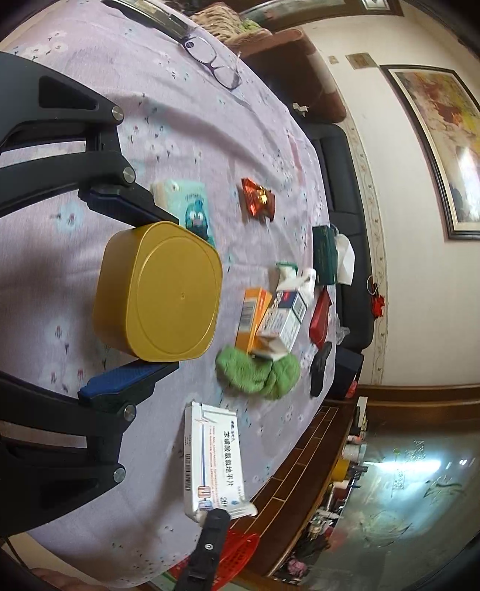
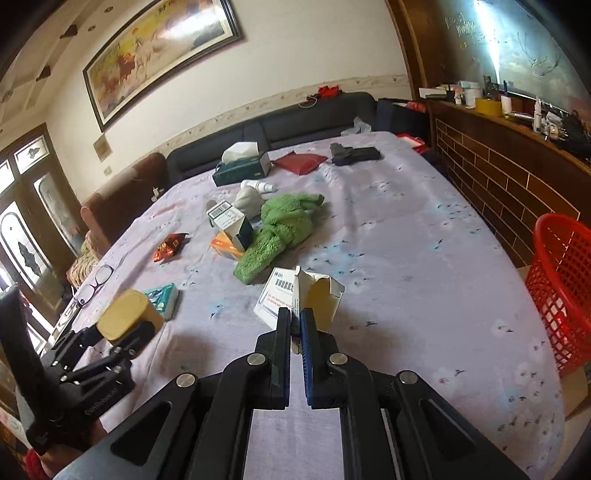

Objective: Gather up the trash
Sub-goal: 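Grasp the white medicine box with the right tool while the left tool holds the tape, then lift the tape roll and medicine box and turn both tools toward the red wastebasket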

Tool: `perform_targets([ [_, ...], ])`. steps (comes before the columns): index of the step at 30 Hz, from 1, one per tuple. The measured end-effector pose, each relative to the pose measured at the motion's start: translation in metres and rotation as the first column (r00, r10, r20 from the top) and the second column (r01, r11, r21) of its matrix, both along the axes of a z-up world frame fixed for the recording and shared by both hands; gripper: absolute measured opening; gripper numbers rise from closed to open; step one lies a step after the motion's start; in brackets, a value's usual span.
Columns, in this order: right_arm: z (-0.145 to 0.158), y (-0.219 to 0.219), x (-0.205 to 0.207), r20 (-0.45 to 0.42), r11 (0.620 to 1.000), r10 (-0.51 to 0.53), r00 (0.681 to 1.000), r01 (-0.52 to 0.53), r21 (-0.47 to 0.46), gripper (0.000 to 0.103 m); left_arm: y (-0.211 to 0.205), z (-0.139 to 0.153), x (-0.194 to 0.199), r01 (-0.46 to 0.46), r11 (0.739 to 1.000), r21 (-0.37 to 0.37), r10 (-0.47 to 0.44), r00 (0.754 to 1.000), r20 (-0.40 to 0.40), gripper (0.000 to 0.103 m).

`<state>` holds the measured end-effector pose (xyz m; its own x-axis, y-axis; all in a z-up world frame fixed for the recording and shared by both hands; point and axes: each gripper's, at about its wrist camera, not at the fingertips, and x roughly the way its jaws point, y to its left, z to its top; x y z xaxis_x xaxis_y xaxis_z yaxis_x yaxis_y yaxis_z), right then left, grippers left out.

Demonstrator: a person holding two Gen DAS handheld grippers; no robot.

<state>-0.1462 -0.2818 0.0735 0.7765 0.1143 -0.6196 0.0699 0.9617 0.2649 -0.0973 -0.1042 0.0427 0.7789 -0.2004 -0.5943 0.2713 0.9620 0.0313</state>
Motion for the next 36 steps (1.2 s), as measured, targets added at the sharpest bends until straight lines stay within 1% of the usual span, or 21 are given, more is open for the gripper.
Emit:
perform_targets([
  [8, 0.003, -0.007, -0.011, 0.029, 1.000, 0.001, 1.000, -0.002, 0.019, 0.006, -0.013, 0.000, -0.004, 0.003, 0.999, 0.040, -0.003, 1.000, 0.017, 0.067],
  [15, 0.008, -0.005, -0.016, 0.046, 1.000, 0.007, 0.999, -0.008, 0.018, 0.006, -0.015, 0.001, -0.006, 0.000, 0.999, 0.048, -0.001, 1.000, 0.026, 0.067],
  [36, 0.011, 0.009, -0.019, 0.046, 1.000, 0.029, 0.998, -0.029, -0.004, 0.006, -0.010, 0.004, -0.013, -0.021, 0.998, 0.065, 0.017, 0.998, 0.062, 0.067],
])
